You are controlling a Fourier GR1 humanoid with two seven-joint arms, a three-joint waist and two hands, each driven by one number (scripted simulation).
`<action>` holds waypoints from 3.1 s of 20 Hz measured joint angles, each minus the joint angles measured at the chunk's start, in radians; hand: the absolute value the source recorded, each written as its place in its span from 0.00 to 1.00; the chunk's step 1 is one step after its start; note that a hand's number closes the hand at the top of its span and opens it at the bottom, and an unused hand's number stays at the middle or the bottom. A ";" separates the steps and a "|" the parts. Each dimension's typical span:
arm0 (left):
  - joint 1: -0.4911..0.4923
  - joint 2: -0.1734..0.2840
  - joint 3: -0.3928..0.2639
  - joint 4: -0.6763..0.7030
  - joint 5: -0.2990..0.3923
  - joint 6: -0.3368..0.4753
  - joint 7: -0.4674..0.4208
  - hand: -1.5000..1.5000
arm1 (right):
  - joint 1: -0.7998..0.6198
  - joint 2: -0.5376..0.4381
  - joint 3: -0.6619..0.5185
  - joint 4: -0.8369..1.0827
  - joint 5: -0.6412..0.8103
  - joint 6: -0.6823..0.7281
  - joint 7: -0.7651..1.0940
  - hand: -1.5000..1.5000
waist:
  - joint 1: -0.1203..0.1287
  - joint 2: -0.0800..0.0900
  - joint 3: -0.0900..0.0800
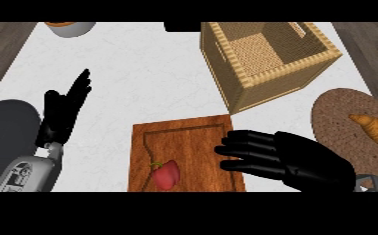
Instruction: Pick the bell pepper from the cutting board and place it in the basket
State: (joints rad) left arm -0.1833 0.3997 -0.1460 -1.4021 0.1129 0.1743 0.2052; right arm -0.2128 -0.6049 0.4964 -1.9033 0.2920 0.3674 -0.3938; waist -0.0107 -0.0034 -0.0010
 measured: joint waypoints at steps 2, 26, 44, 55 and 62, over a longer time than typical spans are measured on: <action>-0.009 -0.010 0.006 0.009 -0.011 -0.013 -0.002 0.50 | 0.015 0.022 0.003 -0.018 0.018 0.022 0.029 0.00 | 0.003 0.001 0.000; -0.045 -0.115 0.121 0.060 -0.135 -0.108 -0.006 0.50 | 0.058 0.393 -0.009 0.278 0.359 -0.060 -0.073 0.00 | 0.012 0.004 0.001; -0.047 -0.156 0.190 0.010 -0.191 -0.171 0.048 0.50 | 0.018 0.589 0.025 0.485 0.517 -0.152 -0.103 0.00 | 0.012 0.003 0.001; -0.024 -0.177 0.217 0.016 -0.215 -0.191 0.012 0.50 | -0.066 0.604 0.093 0.648 0.488 -0.237 -0.062 0.00 | 0.014 0.004 0.001; -0.008 -0.200 0.215 -0.008 -0.236 -0.196 0.015 0.50 | -0.072 0.604 0.140 0.678 0.470 -0.271 -0.042 0.00 | 0.014 0.004 0.001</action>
State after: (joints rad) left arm -0.1909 0.2000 0.0695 -1.4098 -0.1232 -0.0218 0.2200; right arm -0.2849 -0.0006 0.6363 -1.2251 0.7616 0.0968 -0.4356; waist 0.0028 0.0001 0.0000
